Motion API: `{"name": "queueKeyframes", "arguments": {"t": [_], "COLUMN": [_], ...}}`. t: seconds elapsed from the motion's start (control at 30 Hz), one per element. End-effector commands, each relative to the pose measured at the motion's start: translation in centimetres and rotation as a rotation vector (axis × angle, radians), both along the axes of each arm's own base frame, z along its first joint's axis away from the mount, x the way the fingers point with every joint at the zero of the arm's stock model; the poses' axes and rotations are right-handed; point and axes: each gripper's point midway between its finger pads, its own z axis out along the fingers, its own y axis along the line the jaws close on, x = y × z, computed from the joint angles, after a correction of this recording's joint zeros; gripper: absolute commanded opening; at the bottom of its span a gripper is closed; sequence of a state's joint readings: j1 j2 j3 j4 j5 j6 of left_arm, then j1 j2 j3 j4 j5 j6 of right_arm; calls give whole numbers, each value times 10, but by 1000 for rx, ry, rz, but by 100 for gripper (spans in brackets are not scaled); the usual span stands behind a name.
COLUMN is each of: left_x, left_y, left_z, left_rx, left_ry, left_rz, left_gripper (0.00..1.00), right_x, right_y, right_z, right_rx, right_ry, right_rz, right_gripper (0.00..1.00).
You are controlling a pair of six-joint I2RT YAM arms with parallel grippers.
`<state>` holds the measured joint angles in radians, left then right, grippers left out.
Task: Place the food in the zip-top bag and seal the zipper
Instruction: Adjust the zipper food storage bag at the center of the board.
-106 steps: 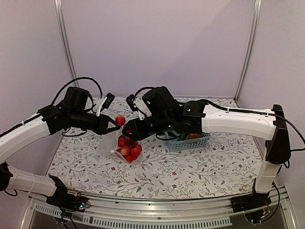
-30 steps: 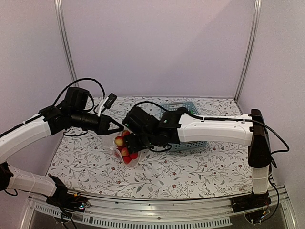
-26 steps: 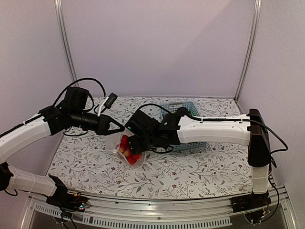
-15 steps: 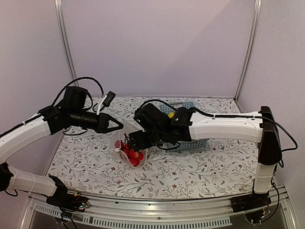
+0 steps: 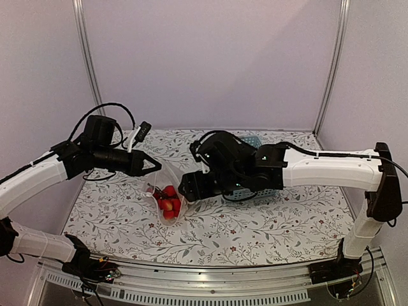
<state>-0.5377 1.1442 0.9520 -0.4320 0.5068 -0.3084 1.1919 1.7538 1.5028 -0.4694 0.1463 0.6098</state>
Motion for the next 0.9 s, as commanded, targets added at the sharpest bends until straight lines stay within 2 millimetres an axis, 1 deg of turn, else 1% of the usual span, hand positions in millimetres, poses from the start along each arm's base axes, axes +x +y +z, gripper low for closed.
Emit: {"name": "queueKeyframes", "arguments": {"t": [0.0, 0.1, 0.17, 0.23, 0.3, 0.4, 0.47, 0.53, 0.57, 0.6, 0.67, 0.7, 0.8, 0.83, 0.87], "left_x": [4, 4, 3, 3, 3, 3, 3, 3, 3, 3, 4, 4, 5, 5, 6], "left_y": [5, 5, 5, 6, 6, 6, 6, 6, 6, 6, 7, 8, 9, 10, 12], "left_z": [1, 1, 2, 3, 3, 3, 3, 3, 3, 3, 3, 3, 5, 6, 10], "left_rx": [-1, -1, -3, -3, -2, -3, -2, -4, -3, -2, 2, 2, 5, 11, 16], "left_ry": [-1, 0, -3, -6, -8, -9, -8, -7, -7, -7, -10, -12, -21, -27, -40], "left_rz": [23, 23, 23, 24, 24, 24, 24, 24, 23, 24, 27, 30, 34, 37, 41], "left_gripper": [0, 0, 0, 0, 0, 0, 0, 0, 0, 0, 0, 0, 0, 0, 0], "right_x": [-17, -22, -21, -19, -17, -18, -19, -19, -20, -21, -20, -19, -11, -6, -1], "right_y": [21, 33, 35, 34, 29, 26, 28, 33, 35, 37, 38, 38, 31, 28, 25], "right_z": [-19, -27, -36, -45, -54, -64, -67, -67, -67, -66, -60, -56, -26, -8, 4], "right_rx": [68, 89, 80, 62, 30, 2, 3, 14, 17, 20, 24, 26, 37, 48, 59], "right_ry": [99, 124, 134, 137, 131, 132, 139, 146, 150, 150, 132, 120, 48, 17, -2], "right_rz": [-12, -25, -52, -80, -113, -128, -125, -117, -110, -102, -87, -86, -86, -85, -91], "right_gripper": [75, 70, 66, 61, 57, 51, 43, 33, 26, 17, 4, 0, 0, 0, 0]}}
